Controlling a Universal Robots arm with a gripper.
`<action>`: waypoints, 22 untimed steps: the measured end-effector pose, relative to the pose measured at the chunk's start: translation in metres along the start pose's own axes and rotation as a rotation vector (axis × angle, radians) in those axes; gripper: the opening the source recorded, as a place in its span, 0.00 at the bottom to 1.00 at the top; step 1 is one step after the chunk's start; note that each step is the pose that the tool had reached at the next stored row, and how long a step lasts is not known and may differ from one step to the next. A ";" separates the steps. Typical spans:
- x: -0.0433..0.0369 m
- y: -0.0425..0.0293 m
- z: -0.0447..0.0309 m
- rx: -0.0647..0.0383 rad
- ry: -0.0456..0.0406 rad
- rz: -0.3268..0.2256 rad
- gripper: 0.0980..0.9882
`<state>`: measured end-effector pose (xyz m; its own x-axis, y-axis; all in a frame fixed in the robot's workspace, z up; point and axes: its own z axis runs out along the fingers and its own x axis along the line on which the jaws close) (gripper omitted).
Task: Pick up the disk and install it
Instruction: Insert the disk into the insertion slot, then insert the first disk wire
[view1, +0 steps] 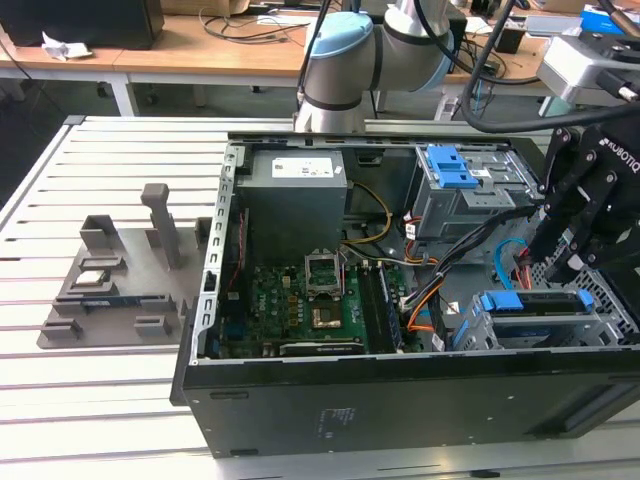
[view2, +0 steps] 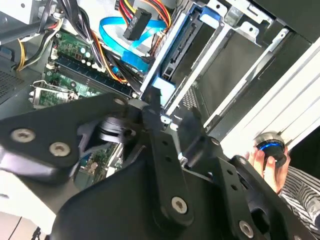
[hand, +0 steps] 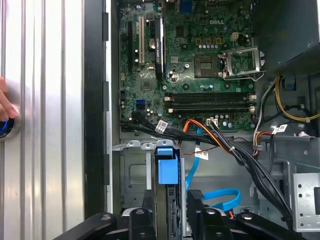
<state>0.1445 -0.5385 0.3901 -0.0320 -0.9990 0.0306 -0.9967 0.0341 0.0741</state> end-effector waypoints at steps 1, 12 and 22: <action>0.0000 0.0000 0.0001 0.000 -0.0001 0.000 0.23; -0.0003 -0.0039 0.0001 0.000 -0.0001 0.000 0.01; -0.0065 -0.0394 -0.0027 0.000 0.0008 0.000 0.01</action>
<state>0.1841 -0.5333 0.3897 -0.0319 -0.9990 0.0313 -0.9966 0.0342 0.0744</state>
